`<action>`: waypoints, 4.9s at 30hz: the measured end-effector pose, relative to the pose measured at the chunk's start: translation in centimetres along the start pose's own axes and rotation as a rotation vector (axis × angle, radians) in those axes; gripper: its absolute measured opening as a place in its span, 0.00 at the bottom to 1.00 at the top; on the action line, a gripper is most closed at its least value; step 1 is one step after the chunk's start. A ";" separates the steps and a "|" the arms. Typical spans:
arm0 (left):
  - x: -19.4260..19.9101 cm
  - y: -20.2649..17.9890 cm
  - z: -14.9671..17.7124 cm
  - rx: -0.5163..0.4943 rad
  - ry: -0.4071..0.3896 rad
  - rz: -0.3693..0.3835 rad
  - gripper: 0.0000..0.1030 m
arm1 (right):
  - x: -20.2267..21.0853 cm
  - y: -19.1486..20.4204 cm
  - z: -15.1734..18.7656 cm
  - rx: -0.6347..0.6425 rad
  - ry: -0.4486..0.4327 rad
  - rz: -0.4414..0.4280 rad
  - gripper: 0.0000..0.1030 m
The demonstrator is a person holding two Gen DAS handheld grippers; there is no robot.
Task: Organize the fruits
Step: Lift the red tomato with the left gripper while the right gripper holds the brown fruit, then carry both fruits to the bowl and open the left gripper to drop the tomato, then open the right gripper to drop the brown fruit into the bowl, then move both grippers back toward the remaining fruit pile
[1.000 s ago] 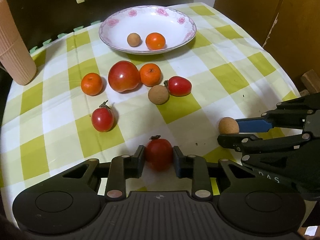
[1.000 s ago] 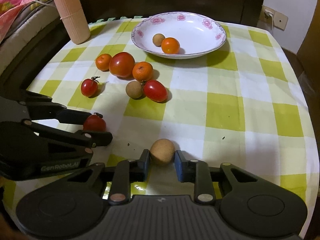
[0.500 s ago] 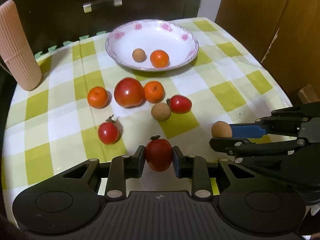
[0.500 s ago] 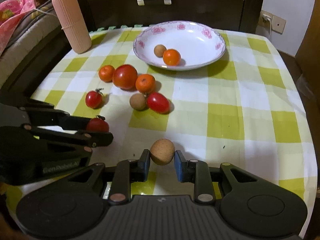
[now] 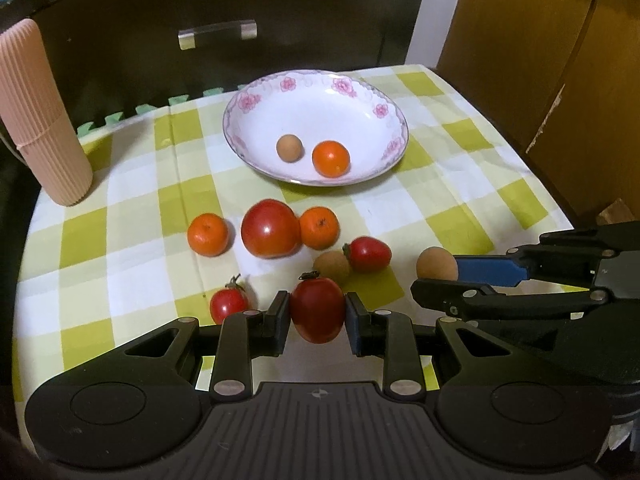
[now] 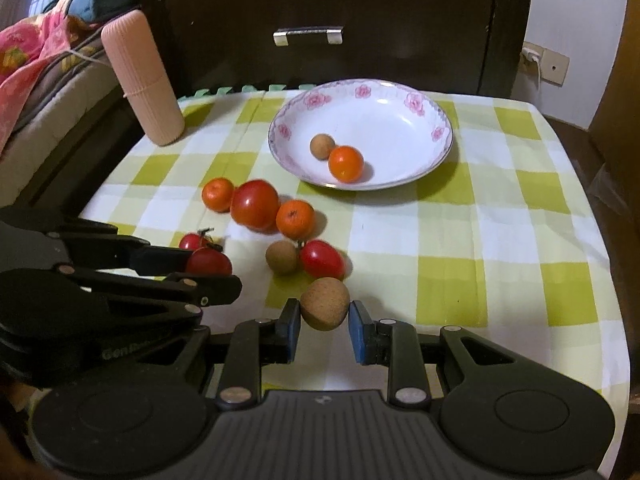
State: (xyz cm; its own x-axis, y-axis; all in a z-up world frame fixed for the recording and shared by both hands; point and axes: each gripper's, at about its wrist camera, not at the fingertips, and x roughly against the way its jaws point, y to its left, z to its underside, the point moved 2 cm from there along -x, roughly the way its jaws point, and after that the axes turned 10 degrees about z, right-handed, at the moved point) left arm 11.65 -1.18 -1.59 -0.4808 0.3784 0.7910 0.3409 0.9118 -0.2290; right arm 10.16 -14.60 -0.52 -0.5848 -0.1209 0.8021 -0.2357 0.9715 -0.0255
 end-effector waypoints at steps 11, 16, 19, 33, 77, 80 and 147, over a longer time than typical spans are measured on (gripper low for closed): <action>0.1 0.2 -2.7 -0.003 -0.043 -0.015 0.34 | -0.1 -0.2 -1.9 -0.022 -0.033 0.009 0.25; -0.4 0.3 -4.7 -0.018 -0.062 -0.023 0.34 | -0.2 -1.0 -3.3 -0.055 -0.057 0.012 0.25; -0.9 0.6 -6.0 -0.014 -0.074 -0.025 0.34 | -0.6 -1.6 -4.2 -0.071 -0.068 0.013 0.25; -4.7 2.4 -11.2 0.021 -0.083 -0.015 0.34 | -4.5 -4.6 -9.4 -0.133 -0.095 -0.005 0.25; -7.1 4.6 -13.0 0.069 -0.067 -0.045 0.46 | -9.6 -6.1 -12.4 -0.171 -0.083 -0.023 0.31; -6.2 4.4 -13.0 0.069 -0.075 -0.045 0.46 | -9.0 -6.1 -12.4 -0.175 -0.088 -0.022 0.31; -1.6 4.4 -1.7 0.152 0.077 -0.043 0.53 | -1.7 0.1 -4.9 -0.045 0.073 -0.035 0.32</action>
State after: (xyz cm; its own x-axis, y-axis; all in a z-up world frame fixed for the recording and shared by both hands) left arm 15.26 1.93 -2.88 -0.4267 0.3305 0.8418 0.1927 0.9427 -0.2724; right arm 14.95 -13.34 1.08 -0.5181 -0.1413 0.8436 -0.2188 0.9753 0.0290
